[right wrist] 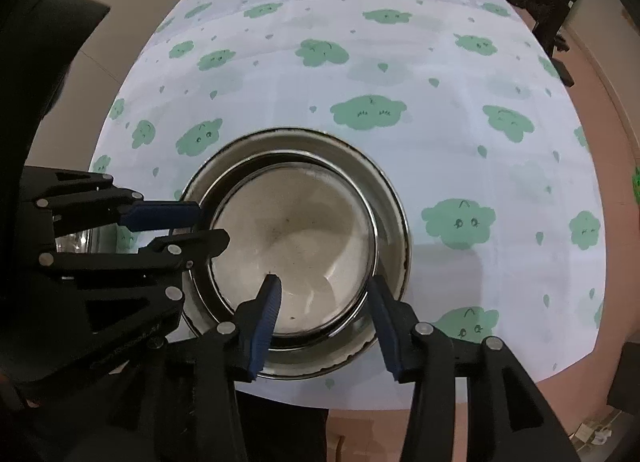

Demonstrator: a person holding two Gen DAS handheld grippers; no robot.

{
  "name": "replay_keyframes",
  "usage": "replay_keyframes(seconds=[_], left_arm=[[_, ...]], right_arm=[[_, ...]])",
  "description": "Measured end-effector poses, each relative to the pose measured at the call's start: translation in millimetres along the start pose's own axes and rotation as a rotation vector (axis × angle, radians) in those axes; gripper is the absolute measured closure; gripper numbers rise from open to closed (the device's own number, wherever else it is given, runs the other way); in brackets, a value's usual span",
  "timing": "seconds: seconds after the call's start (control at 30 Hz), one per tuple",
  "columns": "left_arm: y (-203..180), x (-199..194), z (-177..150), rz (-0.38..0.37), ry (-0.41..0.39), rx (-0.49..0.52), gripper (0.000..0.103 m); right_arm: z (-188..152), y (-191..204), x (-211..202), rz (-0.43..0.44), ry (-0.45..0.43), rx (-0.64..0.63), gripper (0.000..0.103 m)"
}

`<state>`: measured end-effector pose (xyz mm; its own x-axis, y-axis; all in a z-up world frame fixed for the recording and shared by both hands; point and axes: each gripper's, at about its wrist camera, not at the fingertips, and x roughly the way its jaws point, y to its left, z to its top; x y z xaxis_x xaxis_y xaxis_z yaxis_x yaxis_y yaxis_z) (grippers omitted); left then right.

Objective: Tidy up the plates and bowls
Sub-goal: 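Open both grippers and close them on the outer steel bowl rim, then lift the whole bowl stack with both grippers and carry it along the table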

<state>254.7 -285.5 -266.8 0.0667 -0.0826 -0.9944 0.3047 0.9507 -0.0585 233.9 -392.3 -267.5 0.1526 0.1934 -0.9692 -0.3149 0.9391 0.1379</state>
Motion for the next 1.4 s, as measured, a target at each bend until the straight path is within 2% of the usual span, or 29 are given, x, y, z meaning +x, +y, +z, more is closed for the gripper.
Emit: replay_keyframes(seconds=[0.4,0.8,1.17,1.23,1.27,1.33,1.4], left_arm=[[37,-16,-9,0.015,-0.064,-0.072,0.067],[41,1,-17,-0.012,-0.017,-0.082,0.067],[29,16,-13,-0.026,0.020,-0.063,0.067],[29,17,-11,-0.035,0.026,-0.069,0.071],[27,18,-10,-0.032,0.027,-0.068,0.071],[22,19,-10,-0.025,0.035,-0.047,0.073],[13,23,-11,-0.026,0.059,-0.022,0.071]], right_arm=[[-10,-21,-16,-0.003,-0.055,0.085,0.055],[-14,-41,-7,-0.034,-0.043,0.173,0.055],[-15,-40,9,0.029,-0.010,0.183,0.055],[-16,-39,11,0.039,-0.006,0.179,0.055],[-15,-38,12,0.043,-0.006,0.180,0.056],[-15,-37,14,0.058,0.000,0.181,0.067],[-15,-32,16,0.039,0.008,0.163,0.067]])
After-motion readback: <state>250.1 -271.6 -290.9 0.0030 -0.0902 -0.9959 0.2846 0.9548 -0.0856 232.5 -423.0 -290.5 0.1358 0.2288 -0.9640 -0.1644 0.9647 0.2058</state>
